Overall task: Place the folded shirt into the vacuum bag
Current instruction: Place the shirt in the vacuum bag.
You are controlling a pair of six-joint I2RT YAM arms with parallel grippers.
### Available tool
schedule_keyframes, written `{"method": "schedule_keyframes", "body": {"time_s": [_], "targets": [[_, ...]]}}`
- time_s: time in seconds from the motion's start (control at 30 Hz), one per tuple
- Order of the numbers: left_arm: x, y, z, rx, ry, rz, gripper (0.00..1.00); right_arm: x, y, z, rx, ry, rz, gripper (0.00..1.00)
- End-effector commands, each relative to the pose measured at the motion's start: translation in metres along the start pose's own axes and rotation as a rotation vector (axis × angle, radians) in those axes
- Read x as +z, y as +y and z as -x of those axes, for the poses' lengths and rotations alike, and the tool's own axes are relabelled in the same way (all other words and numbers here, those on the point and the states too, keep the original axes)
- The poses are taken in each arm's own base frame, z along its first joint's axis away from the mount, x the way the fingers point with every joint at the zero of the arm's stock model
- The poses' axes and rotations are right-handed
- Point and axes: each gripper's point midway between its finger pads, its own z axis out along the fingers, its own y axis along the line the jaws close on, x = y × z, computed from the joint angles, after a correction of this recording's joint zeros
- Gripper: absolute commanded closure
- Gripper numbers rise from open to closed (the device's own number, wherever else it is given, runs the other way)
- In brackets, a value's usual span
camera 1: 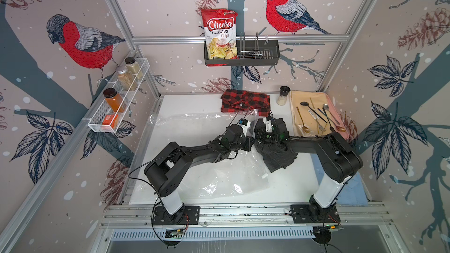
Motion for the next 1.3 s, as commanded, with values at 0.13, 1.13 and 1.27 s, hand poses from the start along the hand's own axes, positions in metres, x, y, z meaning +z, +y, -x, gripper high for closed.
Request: {"method": "schedule_keyframes", "body": {"time_s": [0.13, 1.13, 1.27], "targets": [[0.013, 0.019, -0.002, 0.142, 0.022, 0.098, 1.0, -0.008, -0.019, -0.004, -0.028, 0.033, -0.108, 0.61], [0.006, 0.013, 0.006, 0.189, 0.051, 0.144, 1.0, -0.023, -0.006, -0.019, -0.292, 0.082, -0.323, 0.5], [0.011, 0.014, 0.003, 0.183, 0.06, 0.138, 1.0, -0.011, -0.004, -0.018, -0.306, 0.099, -0.33, 0.5]]}}
